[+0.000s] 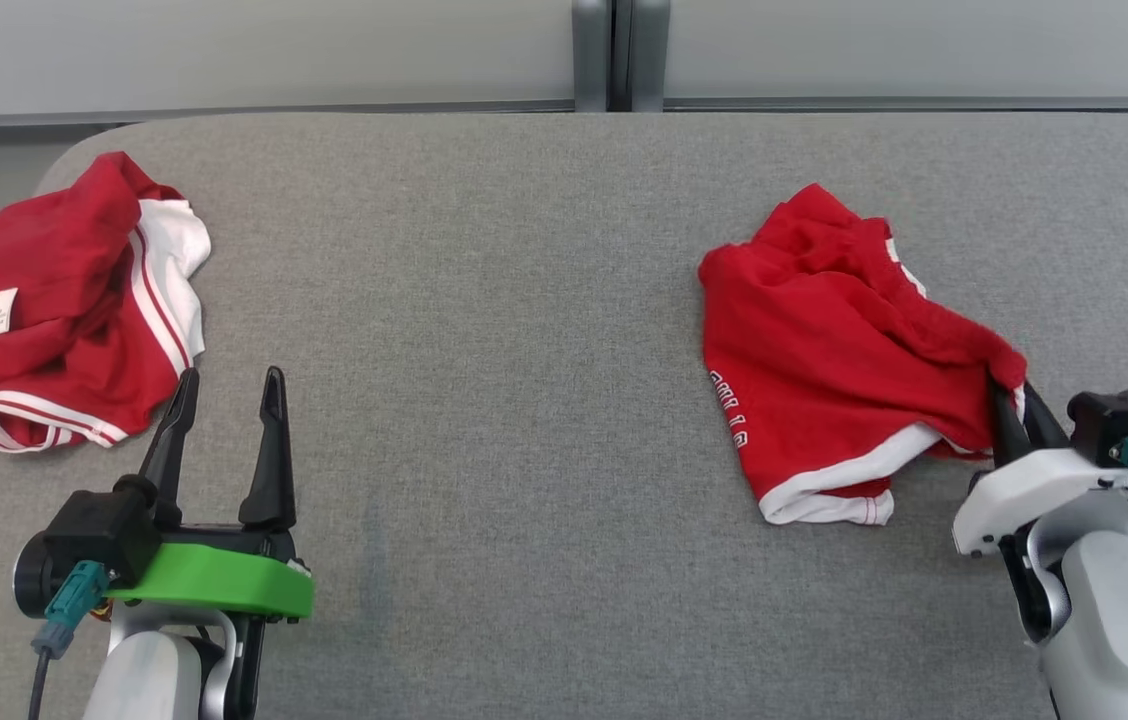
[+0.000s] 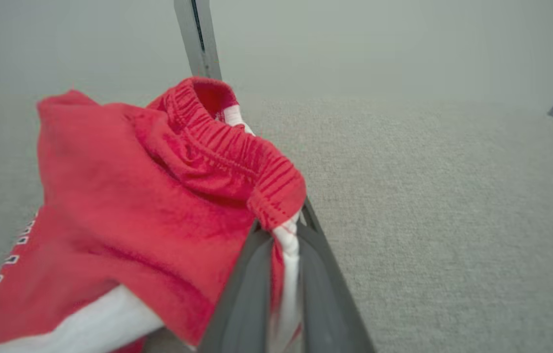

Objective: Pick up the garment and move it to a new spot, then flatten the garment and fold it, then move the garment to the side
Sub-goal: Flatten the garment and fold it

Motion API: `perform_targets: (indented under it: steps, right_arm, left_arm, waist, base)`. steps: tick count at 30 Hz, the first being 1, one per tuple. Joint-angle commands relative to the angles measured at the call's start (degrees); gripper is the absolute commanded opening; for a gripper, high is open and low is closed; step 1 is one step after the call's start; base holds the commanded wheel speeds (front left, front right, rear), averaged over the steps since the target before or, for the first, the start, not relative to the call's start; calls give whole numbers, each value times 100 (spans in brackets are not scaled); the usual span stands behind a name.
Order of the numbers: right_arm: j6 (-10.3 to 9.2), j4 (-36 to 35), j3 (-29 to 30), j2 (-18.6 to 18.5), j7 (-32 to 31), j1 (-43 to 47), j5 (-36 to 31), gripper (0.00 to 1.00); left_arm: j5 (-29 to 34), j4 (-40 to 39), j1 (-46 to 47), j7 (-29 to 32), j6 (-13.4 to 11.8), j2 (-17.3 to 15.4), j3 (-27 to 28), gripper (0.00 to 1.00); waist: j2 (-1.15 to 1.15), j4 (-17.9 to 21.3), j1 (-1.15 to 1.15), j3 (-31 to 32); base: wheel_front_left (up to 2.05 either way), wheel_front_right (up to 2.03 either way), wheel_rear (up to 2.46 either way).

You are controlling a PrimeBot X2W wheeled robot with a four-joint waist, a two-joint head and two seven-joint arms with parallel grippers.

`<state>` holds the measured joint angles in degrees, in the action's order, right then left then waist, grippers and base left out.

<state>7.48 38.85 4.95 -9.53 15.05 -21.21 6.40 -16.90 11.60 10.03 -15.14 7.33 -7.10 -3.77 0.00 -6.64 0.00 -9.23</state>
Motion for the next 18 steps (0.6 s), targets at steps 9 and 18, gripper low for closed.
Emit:
perform_targets:
  steps: [9, 18]
  right_arm:
    - [3, -1324, -1103, 311, 18, -136, -152, 0]
    - [3, -1034, -2896, 631, 18, -490, 134, 0]
  left_arm:
    - [11, 75, -155, -1, 26, 60, -82, 100]
    - [-27, 124, -192, 0, 26, 86, -209, 100]
  waist:
    - [0, -40, 0, 401]
    - [0, -519, 0, 432]
  base:
    - [0, 0, 0]
    - [0, 0, 0]
